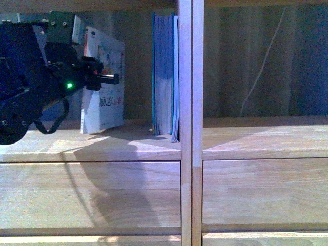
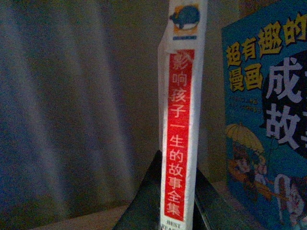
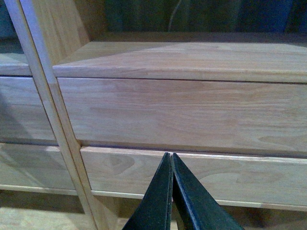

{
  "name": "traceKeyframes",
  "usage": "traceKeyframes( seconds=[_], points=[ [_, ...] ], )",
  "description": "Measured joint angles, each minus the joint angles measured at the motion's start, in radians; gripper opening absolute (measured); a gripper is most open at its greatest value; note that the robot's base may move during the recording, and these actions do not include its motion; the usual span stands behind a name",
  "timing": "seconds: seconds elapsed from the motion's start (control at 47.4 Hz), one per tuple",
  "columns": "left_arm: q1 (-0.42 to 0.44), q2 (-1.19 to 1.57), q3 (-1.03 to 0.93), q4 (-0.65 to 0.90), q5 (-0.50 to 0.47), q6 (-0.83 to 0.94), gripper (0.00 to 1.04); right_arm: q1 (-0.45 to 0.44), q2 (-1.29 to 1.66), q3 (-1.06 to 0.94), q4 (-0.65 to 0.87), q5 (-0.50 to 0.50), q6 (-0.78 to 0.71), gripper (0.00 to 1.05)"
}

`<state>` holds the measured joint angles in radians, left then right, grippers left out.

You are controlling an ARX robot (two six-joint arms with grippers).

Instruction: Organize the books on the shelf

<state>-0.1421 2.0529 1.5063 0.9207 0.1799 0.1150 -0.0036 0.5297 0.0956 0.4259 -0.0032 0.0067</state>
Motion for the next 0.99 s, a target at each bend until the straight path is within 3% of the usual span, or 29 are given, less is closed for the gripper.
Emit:
traceKeyframes(
  seconds=[0.507, 0.887, 0.993],
  points=[
    [-0.100, 0.122, 0.149, -0.049, -0.075, -0.031, 0.07, 0.000, -0.204, -0.082, -0.106, 0.000, -0.001, 0.03],
    [-0.125, 0.135, 0.154, -0.048, -0.084, -0.030, 0.07, 0.000, -0.304, -0.082, -0.199, 0.000, -0.001, 0.03],
    [-0.126, 0.135, 0.154, -0.048, -0.084, -0.029, 0.07, 0.000, -0.313, -0.082, -0.205, 0.000, -0.003, 0.16]
  ],
)
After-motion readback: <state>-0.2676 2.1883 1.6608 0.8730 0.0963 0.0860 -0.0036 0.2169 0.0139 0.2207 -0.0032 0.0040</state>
